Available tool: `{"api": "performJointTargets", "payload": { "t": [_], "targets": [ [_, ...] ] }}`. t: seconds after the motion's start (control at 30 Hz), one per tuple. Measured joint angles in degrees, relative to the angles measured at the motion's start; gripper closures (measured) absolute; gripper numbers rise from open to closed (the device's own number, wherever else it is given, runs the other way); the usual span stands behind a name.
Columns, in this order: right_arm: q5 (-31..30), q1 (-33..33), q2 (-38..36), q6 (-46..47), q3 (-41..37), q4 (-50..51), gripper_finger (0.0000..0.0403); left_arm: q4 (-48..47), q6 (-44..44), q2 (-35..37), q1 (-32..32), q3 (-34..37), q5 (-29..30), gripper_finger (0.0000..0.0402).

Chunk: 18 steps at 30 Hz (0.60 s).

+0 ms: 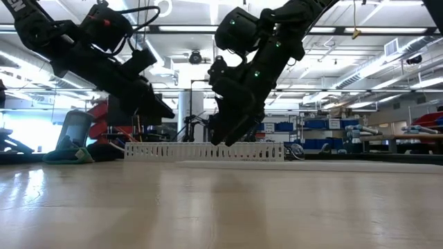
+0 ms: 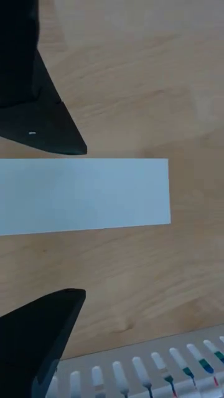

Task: Ziptie cables
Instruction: Close the white cable duct

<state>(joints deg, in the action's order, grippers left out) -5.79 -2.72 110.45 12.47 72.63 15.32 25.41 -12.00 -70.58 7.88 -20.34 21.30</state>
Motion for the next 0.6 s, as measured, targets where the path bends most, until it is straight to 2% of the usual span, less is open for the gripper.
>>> {"api": "performJointTargets", "payload": {
  "t": [0.4, 0.6],
  "targets": [
    [0.01, 0.19, 0.00, 0.52, 0.01, -0.03, 0.0056, 0.85, 0.61, 0.02, 0.00, 0.01, -0.04, 0.0174],
    [0.01, 0.48, 0.02, 0.52, 0.01, -0.01, 0.0056, 0.63, 0.66, -0.68, 0.00, 0.00, -0.07, 0.0134]
  ]
}}
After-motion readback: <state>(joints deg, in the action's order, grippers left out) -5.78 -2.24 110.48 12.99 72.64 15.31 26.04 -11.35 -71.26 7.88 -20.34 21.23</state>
